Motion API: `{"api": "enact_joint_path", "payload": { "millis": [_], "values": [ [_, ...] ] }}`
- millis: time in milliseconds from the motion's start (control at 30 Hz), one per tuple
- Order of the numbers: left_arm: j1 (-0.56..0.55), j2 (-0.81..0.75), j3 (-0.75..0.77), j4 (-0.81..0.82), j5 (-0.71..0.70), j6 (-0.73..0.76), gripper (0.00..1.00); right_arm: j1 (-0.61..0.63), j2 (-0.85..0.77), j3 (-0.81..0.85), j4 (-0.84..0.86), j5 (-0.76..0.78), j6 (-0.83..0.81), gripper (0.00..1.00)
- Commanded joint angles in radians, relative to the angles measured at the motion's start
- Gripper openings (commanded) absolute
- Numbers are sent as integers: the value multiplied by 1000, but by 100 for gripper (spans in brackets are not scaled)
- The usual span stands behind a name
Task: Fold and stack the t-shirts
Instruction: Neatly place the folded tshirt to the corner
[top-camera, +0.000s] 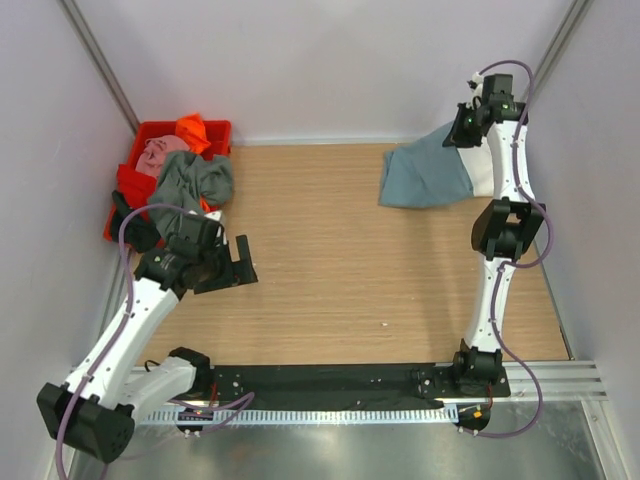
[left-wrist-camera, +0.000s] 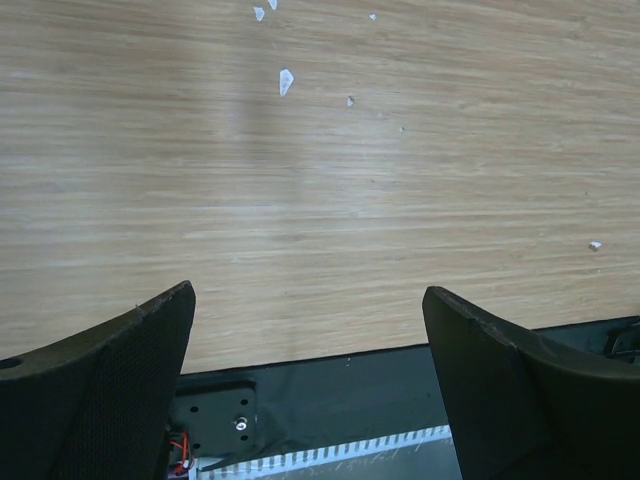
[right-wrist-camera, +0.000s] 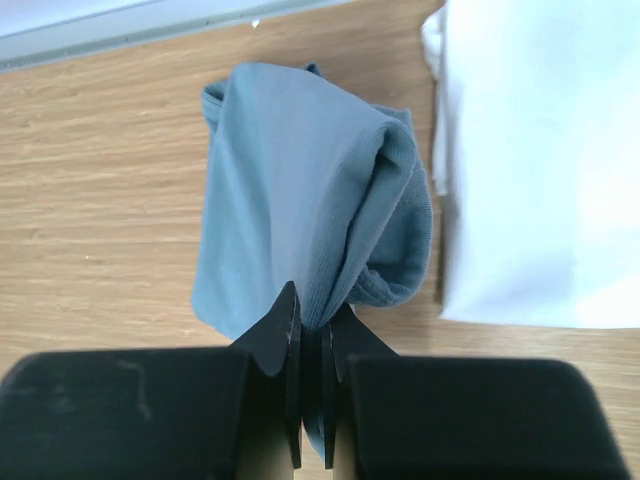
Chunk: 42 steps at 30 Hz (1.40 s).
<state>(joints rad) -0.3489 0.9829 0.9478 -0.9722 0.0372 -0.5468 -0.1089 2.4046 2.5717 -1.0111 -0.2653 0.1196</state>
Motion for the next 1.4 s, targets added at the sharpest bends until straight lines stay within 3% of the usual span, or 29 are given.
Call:
{"api": "enact_joint_path", "payload": {
  "millis": [0, 667, 1133, 1367],
  "values": [
    [-5, -62, -9, 30, -31, -30, 96, -3, -42, 71, 55, 34, -66, 1],
    [-4, -35, -23, 40, -94, -54, 94, -115, -84, 104, 310, 17, -143, 1],
    [-4, -12, -18, 40, -106, -56, 92, -120, -182, 114, 243, -232, -123, 1],
    [-4, -15, -20, 43, -102, -56, 91, -178, -234, 85, 230, -217, -123, 1]
  ]
}}
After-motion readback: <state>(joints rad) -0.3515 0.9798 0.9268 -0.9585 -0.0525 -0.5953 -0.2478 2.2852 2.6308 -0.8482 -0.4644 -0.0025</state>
